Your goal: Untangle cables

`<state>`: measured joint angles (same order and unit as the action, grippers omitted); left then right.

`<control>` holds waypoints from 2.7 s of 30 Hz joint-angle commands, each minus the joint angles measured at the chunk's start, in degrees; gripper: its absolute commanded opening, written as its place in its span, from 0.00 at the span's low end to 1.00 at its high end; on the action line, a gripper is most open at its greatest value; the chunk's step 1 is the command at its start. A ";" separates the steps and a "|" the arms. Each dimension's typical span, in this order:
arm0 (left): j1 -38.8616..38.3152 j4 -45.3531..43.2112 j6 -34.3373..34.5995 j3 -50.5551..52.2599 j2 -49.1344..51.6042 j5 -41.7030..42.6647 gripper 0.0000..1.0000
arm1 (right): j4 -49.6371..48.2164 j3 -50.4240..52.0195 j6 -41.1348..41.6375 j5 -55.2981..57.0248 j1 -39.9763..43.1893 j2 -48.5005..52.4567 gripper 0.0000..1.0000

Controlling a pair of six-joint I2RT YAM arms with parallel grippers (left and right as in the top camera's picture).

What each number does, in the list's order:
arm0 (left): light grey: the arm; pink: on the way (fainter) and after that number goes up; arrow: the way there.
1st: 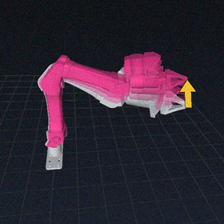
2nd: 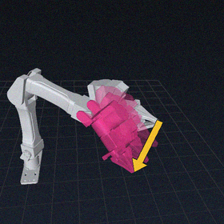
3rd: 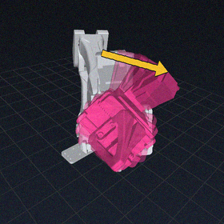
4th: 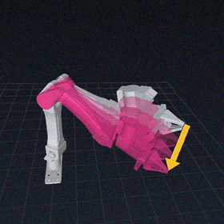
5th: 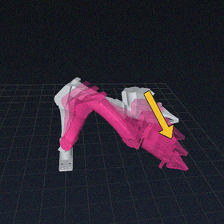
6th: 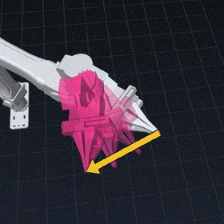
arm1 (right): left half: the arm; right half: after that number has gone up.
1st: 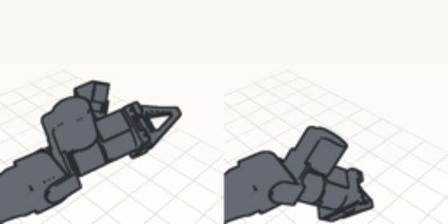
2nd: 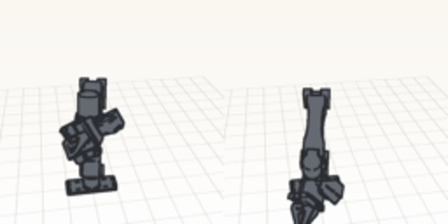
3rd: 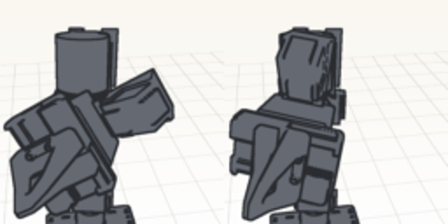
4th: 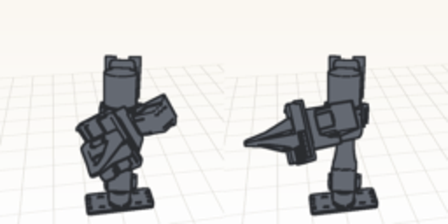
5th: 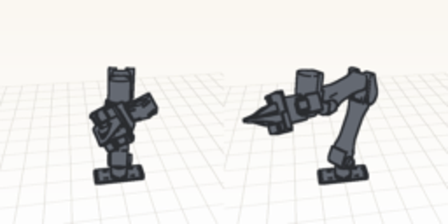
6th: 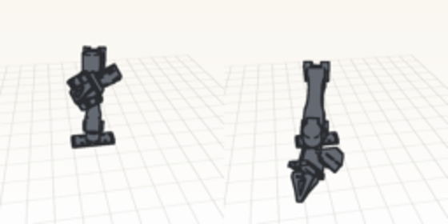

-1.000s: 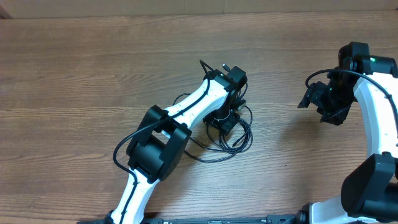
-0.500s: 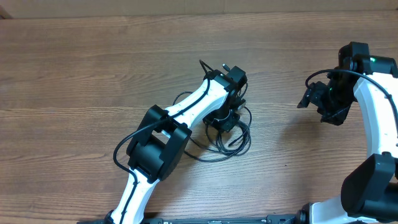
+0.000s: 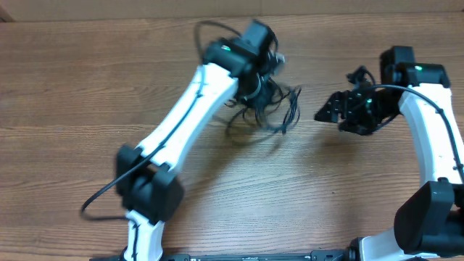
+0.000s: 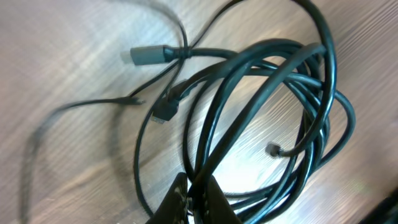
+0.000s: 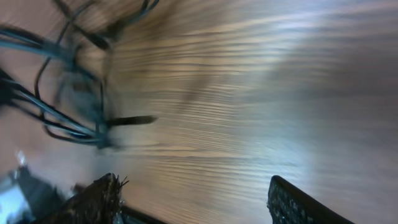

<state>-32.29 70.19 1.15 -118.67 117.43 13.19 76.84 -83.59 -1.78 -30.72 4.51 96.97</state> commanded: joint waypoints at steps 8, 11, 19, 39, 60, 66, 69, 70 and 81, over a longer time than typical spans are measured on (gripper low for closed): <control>-0.35 2.10 0.81 -1.81 -6.91 2.78 0.04 | -10.14 -1.03 -2.75 -18.21 -7.78 -1.51 0.74; -0.31 3.17 0.83 -1.81 -6.86 -1.68 0.04 | -10.78 -1.03 -2.80 -18.21 -8.52 -1.51 0.74; -0.28 5.46 15.47 -1.81 -6.86 -21.81 0.04 | -7.19 -1.03 -1.73 -9.38 -8.52 -1.51 0.75; -0.46 5.03 15.61 -1.81 -6.86 -15.06 0.04 | -16.15 -1.03 -5.73 -24.85 -9.70 -1.51 0.62; 0.42 1.66 15.39 -1.84 -6.88 -7.37 0.04 | -16.98 -1.03 -4.00 -20.65 -9.81 -1.51 0.04; 2.84 1.75 16.24 -1.84 -6.88 -12.20 0.04 | -12.35 -1.03 -3.98 -9.88 -9.64 -1.51 0.04; 4.92 2.05 16.26 -1.84 -6.93 -12.13 0.04 | -11.08 -1.03 0.61 -0.02 -9.53 -1.51 0.04; 5.55 2.36 16.26 -1.84 -6.97 -12.13 0.04 | -10.91 -1.03 3.10 4.07 -9.53 -1.51 0.04; 8.72 5.14 16.02 -1.84 -8.07 -12.63 0.04 | -10.51 -1.03 9.51 15.69 -9.53 -1.51 0.04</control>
<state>-23.00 75.44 16.62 -119.94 110.80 2.07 66.50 -84.05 6.24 -19.33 -4.95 96.73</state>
